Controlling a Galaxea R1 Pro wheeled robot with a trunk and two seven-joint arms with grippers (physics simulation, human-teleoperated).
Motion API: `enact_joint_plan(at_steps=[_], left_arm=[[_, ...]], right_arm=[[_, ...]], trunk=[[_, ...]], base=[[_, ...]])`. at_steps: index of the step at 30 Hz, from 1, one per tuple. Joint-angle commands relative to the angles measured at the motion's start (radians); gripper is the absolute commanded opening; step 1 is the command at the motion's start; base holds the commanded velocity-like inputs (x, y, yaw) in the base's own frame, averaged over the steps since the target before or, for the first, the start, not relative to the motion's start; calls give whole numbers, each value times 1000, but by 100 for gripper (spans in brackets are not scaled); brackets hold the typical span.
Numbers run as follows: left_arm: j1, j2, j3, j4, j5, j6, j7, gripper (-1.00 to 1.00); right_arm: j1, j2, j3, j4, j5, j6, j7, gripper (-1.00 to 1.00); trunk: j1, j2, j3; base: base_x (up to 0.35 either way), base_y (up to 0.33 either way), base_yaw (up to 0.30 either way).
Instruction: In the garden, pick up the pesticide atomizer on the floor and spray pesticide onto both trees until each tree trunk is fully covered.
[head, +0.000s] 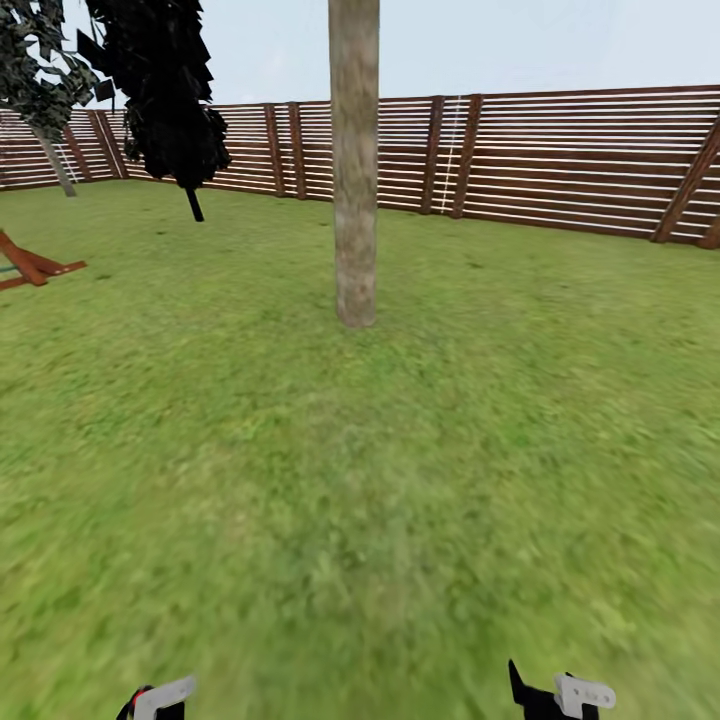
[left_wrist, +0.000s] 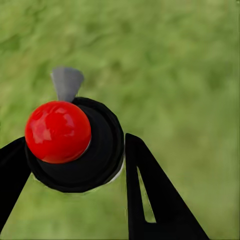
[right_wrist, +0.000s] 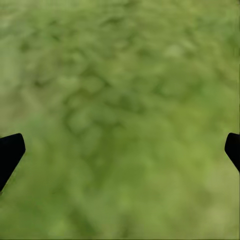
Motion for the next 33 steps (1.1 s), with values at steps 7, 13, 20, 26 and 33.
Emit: enact_joint_plan(at_steps=[7,13,20,26,33], left_arm=[[0,-1,0,0,0,0,0,-100],[0,-1,0,0,0,0,0,-100],[0,-1,0,0,0,0,0,-100],[0,-1,0,0,0,0,0,-100],[0,-1,0,0,0,0,0,-100]], right_arm=[[0,0,0,0,0,0,0,100],[0,0,0,0,1,0,0,100],[0,0,0,0,1,1,0,100],[0,0,0,0,1,0,0,100],[0,0,0,0,1,0,0,100]], trunk=[[0,0,0],[0,0,0],[0,0,0],[0,0,0],[0,0,0]], base=[[339,0,13],[339,0,0],[339,0,0],[339,0,0],[339,0,0]])
